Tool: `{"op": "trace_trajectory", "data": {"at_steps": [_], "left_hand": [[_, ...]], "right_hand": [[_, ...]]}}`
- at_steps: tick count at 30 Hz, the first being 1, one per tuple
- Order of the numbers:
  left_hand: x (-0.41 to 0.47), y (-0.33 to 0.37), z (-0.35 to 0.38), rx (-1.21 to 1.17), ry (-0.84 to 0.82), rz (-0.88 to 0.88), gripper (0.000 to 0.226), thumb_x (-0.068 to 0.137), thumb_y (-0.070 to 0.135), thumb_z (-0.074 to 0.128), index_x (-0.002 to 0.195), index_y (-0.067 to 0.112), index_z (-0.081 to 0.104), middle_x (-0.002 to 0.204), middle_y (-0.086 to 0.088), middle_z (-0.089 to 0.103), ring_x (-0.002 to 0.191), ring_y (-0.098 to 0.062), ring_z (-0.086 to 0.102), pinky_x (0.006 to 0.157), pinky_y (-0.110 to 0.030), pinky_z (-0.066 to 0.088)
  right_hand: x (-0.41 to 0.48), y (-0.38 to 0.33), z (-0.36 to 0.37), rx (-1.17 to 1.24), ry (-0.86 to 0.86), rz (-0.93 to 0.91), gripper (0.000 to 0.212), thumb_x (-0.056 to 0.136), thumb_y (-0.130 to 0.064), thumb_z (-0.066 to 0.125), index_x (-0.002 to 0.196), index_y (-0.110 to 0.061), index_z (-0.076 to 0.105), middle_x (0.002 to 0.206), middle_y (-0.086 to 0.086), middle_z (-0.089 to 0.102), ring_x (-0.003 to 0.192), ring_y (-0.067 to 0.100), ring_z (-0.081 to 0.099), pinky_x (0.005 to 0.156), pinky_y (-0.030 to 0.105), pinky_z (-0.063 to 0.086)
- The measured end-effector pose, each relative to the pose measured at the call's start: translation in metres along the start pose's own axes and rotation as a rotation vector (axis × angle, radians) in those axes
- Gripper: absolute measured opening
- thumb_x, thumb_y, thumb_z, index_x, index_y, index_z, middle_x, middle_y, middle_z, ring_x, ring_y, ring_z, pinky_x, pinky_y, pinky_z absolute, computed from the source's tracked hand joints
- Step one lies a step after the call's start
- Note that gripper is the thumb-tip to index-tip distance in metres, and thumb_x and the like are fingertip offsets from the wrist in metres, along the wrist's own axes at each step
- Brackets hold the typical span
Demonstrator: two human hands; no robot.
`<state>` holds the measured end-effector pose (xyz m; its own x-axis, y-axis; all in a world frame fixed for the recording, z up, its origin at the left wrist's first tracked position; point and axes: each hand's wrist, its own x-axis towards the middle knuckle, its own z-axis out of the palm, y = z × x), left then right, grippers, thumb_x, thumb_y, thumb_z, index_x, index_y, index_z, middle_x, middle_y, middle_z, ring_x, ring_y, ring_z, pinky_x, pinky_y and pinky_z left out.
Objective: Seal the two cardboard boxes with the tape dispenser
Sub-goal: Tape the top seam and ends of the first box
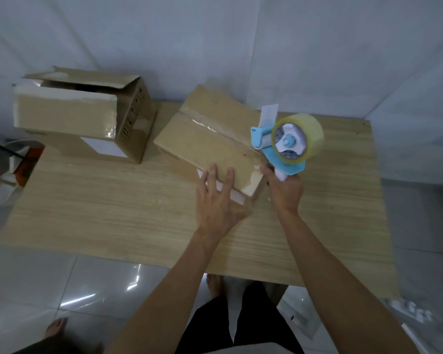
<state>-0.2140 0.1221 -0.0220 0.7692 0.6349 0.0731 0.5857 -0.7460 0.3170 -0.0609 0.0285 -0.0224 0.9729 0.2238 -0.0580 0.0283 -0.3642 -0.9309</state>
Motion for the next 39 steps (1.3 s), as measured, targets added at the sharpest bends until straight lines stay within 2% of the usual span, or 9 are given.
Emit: {"op": "trace_trajectory", "data": {"at_steps": [4, 7, 12, 17, 22, 25, 29, 35, 39], "left_hand": [[0.013, -0.035, -0.03, -0.194, 0.148, 0.233, 0.075, 0.074, 0.059, 0.078, 0.138, 0.024, 0.059, 0.136, 0.0, 0.058, 0.118, -0.027, 0.054, 0.097, -0.045, 0.048], [0.049, -0.082, -0.05, -0.233, 0.332, -0.005, 0.073, 0.078, 0.039, 0.084, 0.14, 0.016, 0.053, 0.142, -0.01, 0.05, 0.124, -0.036, 0.051, 0.102, -0.048, 0.045], [0.09, -0.129, -0.054, -0.488, -0.138, -0.369, 0.11, 0.054, 0.088, 0.069, 0.142, 0.024, 0.051, 0.138, -0.009, 0.062, 0.127, -0.029, 0.058, 0.105, -0.045, 0.049], [0.051, -0.06, -0.047, -0.538, -0.136, -0.459, 0.09, 0.049, 0.076, 0.081, 0.113, 0.02, 0.05, 0.108, -0.006, 0.068, 0.098, -0.027, 0.066, 0.081, -0.042, 0.056], [0.034, -0.029, -0.035, -0.713, -0.083, -0.511, 0.03, 0.077, 0.045, 0.081, 0.078, 0.025, 0.059, 0.079, 0.004, 0.066, 0.078, -0.02, 0.066, 0.073, -0.033, 0.052], [0.054, -0.023, -0.056, -1.002, 0.017, -0.624, 0.017, 0.096, 0.025, 0.064, 0.088, 0.011, 0.069, 0.076, -0.001, 0.071, 0.071, -0.023, 0.066, 0.069, -0.034, 0.054], [0.095, -0.009, -0.089, -1.619, -0.324, -0.803, 0.029, 0.106, 0.018, 0.043, 0.113, -0.002, 0.064, 0.099, -0.019, 0.073, 0.082, -0.031, 0.071, 0.072, -0.039, 0.06], [0.13, -0.052, -0.074, -0.914, -0.01, -0.637, 0.02, 0.091, 0.016, 0.054, 0.103, 0.023, 0.069, 0.097, -0.003, 0.073, 0.094, -0.028, 0.07, 0.087, -0.044, 0.058], [0.139, -0.081, -0.063, -0.888, -0.061, -0.519, 0.034, 0.094, 0.01, 0.058, 0.127, 0.018, 0.063, 0.115, -0.001, 0.067, 0.104, -0.02, 0.065, 0.091, -0.034, 0.053]], "right_hand": [[0.019, -0.008, -0.023, -0.053, 0.118, 0.032, 0.033, 0.078, -0.038, 0.086, 0.08, -0.009, 0.071, 0.079, 0.003, 0.073, 0.071, 0.01, 0.065, 0.067, 0.032, 0.05], [0.026, -0.021, -0.035, -0.099, 0.119, 0.021, 0.047, 0.08, -0.056, 0.078, 0.072, -0.011, 0.07, 0.066, 0.004, 0.072, 0.062, 0.02, 0.071, 0.063, 0.047, 0.06], [0.008, -0.061, -0.027, -0.048, -0.004, 0.029, 0.043, 0.087, -0.048, 0.074, 0.073, -0.007, 0.072, 0.061, 0.004, 0.072, 0.048, 0.017, 0.068, 0.054, 0.039, 0.06], [-0.01, -0.08, -0.006, -0.133, -0.164, -0.076, 0.066, 0.098, -0.049, 0.059, 0.048, -0.006, 0.06, 0.045, 0.007, 0.062, 0.045, 0.014, 0.063, 0.061, 0.021, 0.049], [-0.01, -0.083, 0.002, -0.062, -0.325, -0.029, 0.065, 0.097, -0.052, 0.056, 0.049, -0.009, 0.055, 0.048, 0.014, 0.06, 0.046, 0.028, 0.061, 0.061, 0.035, 0.054], [-0.011, -0.086, -0.001, 0.042, -0.389, 0.026, 0.056, 0.097, -0.051, 0.058, 0.056, -0.013, 0.056, 0.053, 0.017, 0.057, 0.046, 0.031, 0.057, 0.054, 0.04, 0.051], [-0.012, -0.093, 0.004, 0.126, -0.399, 0.047, 0.051, 0.099, -0.042, 0.06, 0.06, -0.009, 0.057, 0.053, 0.016, 0.053, 0.047, 0.028, 0.053, 0.05, 0.038, 0.047], [-0.006, -0.098, 0.026, -0.013, -0.42, -0.017, 0.066, 0.099, -0.048, 0.055, 0.051, -0.003, 0.058, 0.049, 0.014, 0.062, 0.049, 0.025, 0.063, 0.063, 0.03, 0.051], [-0.011, -0.11, 0.05, -0.031, -0.428, 0.013, 0.062, 0.1, -0.048, 0.055, 0.052, -0.009, 0.059, 0.049, 0.006, 0.063, 0.05, 0.015, 0.064, 0.062, 0.025, 0.049]]}}
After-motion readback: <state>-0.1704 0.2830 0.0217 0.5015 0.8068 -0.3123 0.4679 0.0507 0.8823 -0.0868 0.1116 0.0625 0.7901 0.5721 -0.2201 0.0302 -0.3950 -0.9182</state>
